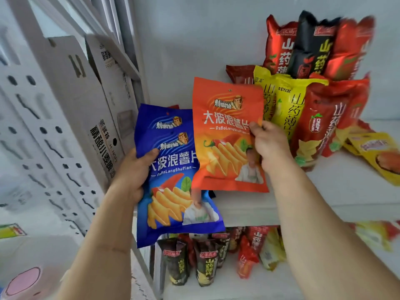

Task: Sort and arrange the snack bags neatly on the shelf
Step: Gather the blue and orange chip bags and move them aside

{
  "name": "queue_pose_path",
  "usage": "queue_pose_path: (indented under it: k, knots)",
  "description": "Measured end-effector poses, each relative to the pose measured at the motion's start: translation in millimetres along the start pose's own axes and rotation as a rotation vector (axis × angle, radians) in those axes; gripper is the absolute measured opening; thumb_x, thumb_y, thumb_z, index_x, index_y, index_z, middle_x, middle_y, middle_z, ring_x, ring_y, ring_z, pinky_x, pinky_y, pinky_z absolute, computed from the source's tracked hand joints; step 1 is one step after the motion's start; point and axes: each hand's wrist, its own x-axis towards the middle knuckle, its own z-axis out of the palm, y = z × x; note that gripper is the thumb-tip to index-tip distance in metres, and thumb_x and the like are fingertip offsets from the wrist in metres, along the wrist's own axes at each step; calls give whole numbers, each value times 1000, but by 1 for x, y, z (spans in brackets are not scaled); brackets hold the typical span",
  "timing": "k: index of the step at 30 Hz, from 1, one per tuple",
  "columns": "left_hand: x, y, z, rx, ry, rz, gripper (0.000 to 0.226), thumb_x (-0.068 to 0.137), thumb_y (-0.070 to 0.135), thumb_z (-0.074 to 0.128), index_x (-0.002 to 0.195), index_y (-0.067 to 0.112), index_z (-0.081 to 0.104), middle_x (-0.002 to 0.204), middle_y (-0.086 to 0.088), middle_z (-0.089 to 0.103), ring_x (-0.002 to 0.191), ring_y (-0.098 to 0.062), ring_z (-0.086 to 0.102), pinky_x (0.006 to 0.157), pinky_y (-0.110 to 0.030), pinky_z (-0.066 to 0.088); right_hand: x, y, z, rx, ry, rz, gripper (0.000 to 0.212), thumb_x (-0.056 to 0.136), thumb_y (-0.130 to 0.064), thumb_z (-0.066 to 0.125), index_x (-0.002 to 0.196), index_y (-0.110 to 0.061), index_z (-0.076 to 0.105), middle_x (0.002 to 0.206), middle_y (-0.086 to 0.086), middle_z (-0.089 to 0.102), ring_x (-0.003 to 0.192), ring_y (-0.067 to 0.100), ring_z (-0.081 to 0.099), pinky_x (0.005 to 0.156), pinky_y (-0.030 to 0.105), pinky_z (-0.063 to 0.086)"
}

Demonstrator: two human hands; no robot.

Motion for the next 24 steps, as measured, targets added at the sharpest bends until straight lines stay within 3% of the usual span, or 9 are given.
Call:
queue_pose_path:
  k: [3,7,11,16,24]
  knots:
    - [-21,-3,-7,10,-32,-11,9,97,20,64,106,21,63,83,-1,78,69,-17,75,62,-33,59,-31,0,-17,25,50,23,23,95,-39,57,77,-28,67,95,4,75,81,29,69,63,40,53]
    - [-51,-11,-3,45,-87,-48,16,96,23,64,110,16,63,92,-7,78,78,-24,75,74,-42,60,-68,1,-44,42,107,58,21,94,-38,58,79,-27,68,95,2,74,89,30,71,80,56,57]
    - [-81,-25,10,89,-152,-93,29,96,31,64,118,12,60,99,-11,77,92,-32,74,87,-53,58,-94,5,-82,55,165,81,18,96,-33,59,83,-27,69,95,1,74,91,27,71,83,53,57]
    - [-121,-46,39,128,-229,-139,21,99,29,61,110,11,61,94,-10,78,84,-30,74,80,-45,59,-114,12,-137,85,163,79,14,95,-32,61,88,-27,72,96,0,76,93,25,72,86,52,57]
    - [-171,-55,72,99,-167,-151,23,98,27,62,113,10,62,95,-13,77,80,-30,72,75,-43,59,-121,12,-182,103,-55,40,19,95,-31,63,109,-19,70,105,0,75,97,20,72,93,45,56]
